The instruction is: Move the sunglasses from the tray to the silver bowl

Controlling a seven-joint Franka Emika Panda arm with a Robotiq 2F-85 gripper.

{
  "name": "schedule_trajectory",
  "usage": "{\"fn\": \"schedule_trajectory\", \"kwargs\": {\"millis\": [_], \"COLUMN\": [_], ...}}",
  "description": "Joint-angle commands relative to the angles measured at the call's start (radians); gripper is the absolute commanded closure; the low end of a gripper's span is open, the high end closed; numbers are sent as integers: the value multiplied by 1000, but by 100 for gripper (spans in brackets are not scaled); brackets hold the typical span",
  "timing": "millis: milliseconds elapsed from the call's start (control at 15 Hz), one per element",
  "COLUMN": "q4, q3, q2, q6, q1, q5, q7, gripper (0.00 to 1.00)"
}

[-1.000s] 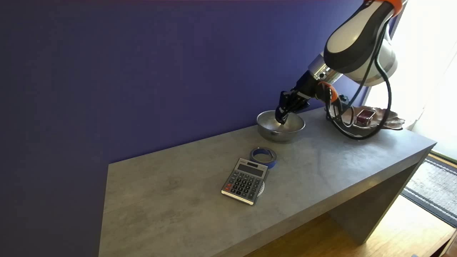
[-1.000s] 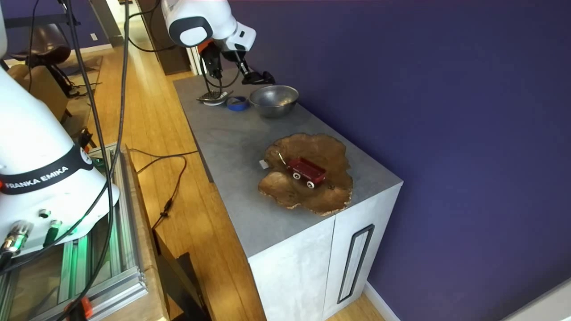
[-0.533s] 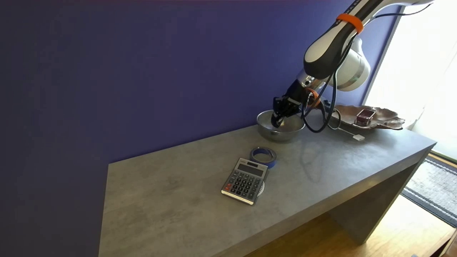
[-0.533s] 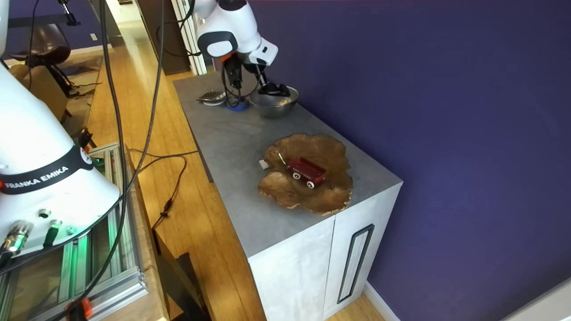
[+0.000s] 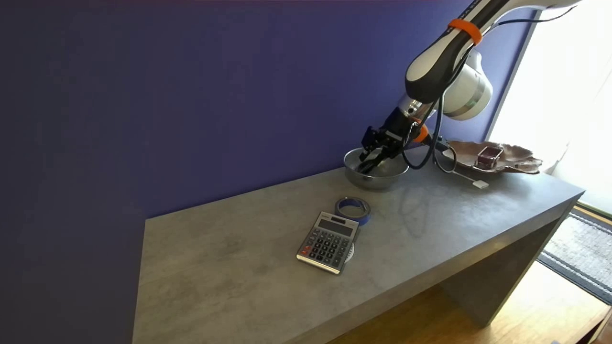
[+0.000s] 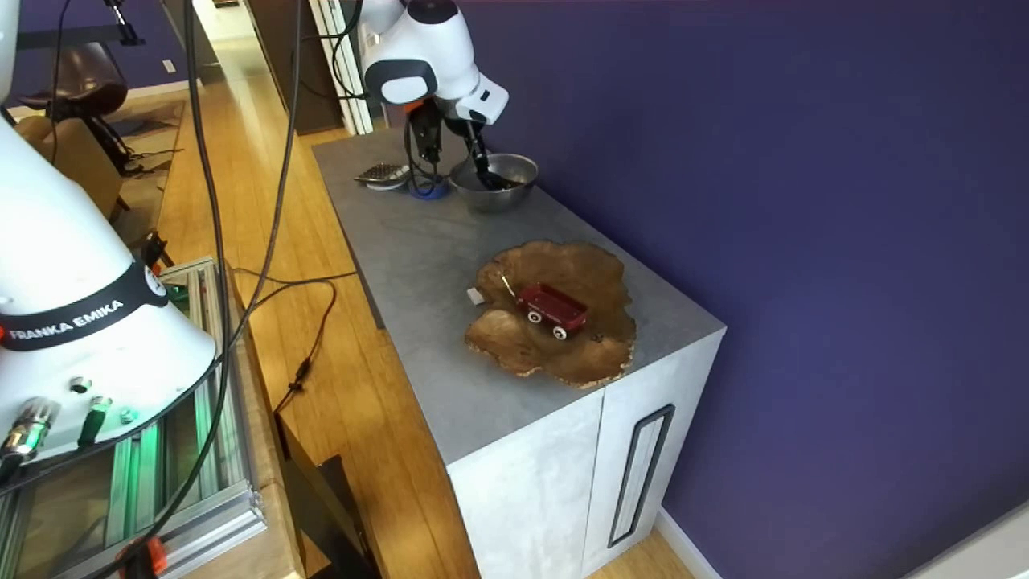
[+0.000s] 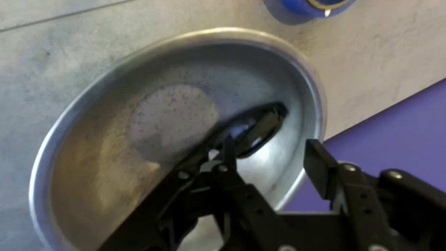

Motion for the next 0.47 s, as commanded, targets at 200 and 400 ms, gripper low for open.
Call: {"fn": "schedule_trajectory", "kwargs": {"millis": [200, 400], "q4": [-261, -216], "q3": [296, 319], "q2": [-237, -206], "q6": [23, 21], "q1": [-376, -403], "q5": [106, 112], "q7": [-137, -146], "gripper": [0, 0]}}
